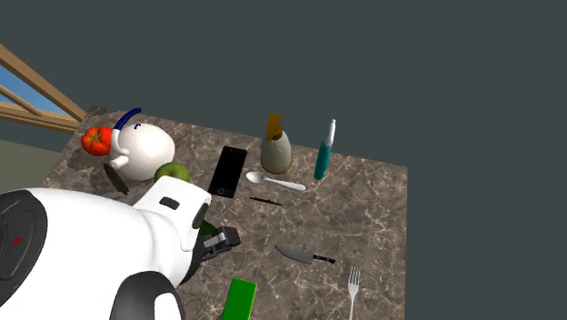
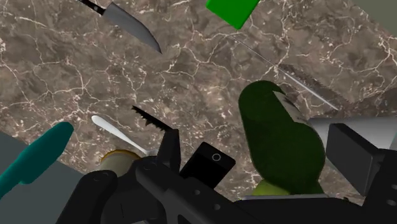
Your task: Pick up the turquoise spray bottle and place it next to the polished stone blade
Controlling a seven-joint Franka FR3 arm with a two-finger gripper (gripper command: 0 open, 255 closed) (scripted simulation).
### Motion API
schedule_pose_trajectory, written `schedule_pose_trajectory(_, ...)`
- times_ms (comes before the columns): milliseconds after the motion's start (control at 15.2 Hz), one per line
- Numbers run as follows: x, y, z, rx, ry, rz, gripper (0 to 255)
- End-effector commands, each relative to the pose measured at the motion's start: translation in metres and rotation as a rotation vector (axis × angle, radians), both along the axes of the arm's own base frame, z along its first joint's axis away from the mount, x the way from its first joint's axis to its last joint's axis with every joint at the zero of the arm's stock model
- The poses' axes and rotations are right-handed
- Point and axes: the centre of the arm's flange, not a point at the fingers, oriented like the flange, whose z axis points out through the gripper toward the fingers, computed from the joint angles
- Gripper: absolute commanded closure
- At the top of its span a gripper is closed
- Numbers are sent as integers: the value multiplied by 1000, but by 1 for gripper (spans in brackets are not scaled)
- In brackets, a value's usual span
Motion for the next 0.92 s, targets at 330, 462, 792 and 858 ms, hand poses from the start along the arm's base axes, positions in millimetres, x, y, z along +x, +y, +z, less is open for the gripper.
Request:
schedule_pose_trajectory(330, 48, -76, -24, -13, -7, -75, 0)
schedule_pose_trajectory(462, 59, -98, -30, -17, -9, -97, 0)
schedule_pose_trajectory(792, 86, -155, -46, -26, -14, -150, 0)
schedule_pose_trajectory(858, 91, -166, -49, -28, -15, -161, 0)
